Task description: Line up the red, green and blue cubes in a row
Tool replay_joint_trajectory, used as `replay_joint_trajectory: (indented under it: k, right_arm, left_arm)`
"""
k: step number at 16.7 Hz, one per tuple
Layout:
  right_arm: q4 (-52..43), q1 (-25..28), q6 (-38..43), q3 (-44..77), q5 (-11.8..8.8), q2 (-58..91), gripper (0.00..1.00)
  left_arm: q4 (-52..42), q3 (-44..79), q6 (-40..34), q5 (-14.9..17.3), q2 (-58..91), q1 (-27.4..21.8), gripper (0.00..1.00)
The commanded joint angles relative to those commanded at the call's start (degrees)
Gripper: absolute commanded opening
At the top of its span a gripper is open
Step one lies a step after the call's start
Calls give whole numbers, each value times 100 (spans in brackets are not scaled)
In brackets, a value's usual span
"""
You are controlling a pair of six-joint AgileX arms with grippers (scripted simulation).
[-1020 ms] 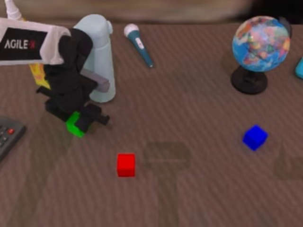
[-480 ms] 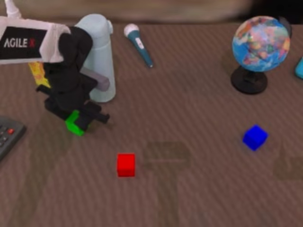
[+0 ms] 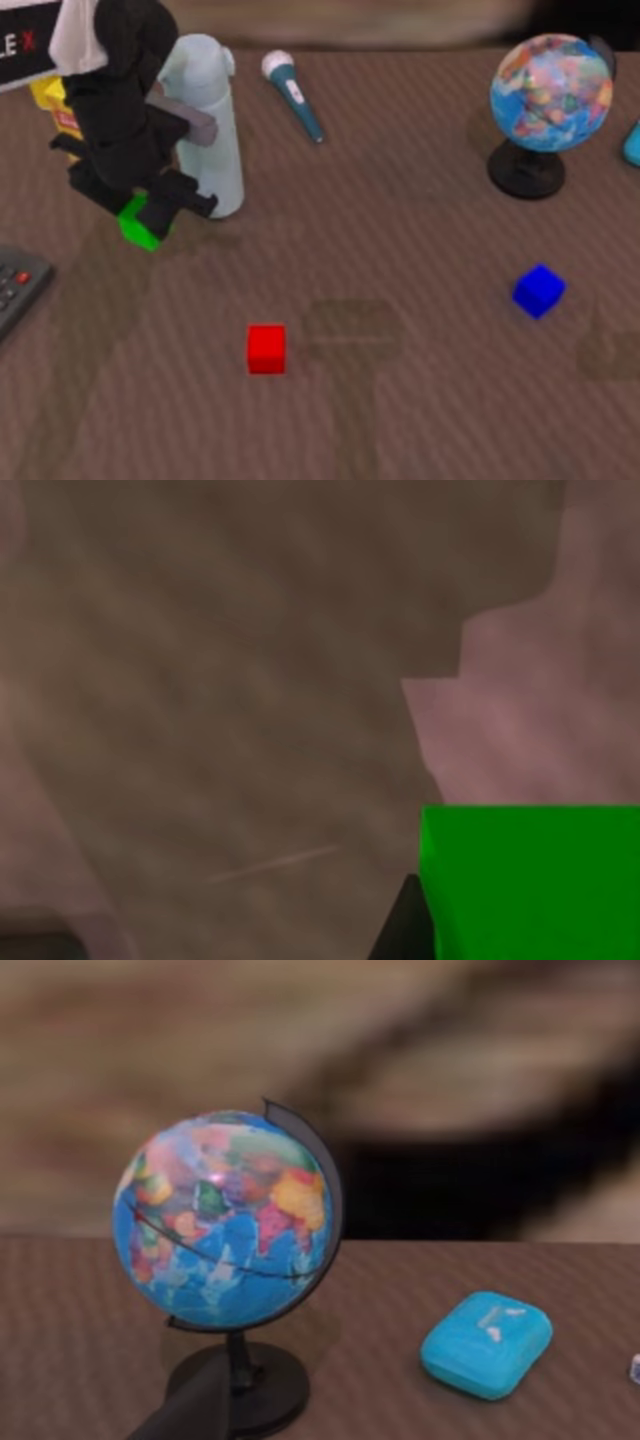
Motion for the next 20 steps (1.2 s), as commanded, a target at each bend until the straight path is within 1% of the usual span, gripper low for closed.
replay_joint_trajectory:
  k: [5,8,11,17,20]
  right_arm:
    - [0,0,0,0,0,0,100]
    - [0,0,0,0,0,0,100]
    - [0,0,0,0,0,0,100]
    - [0,0,0,0,0,0,100]
    - [0,0,0,0,0,0,100]
  left_arm:
    - [2,13,-65,-3,34,-81,0]
    - [-80,148,-614,-12,103,-408,0]
    - [-213,315,-1640,-27,189,-933,0]
    - [-508,599,-4458,-52,297,-2217,0]
    - [-583,701,-5540,-69,266,-2759,0]
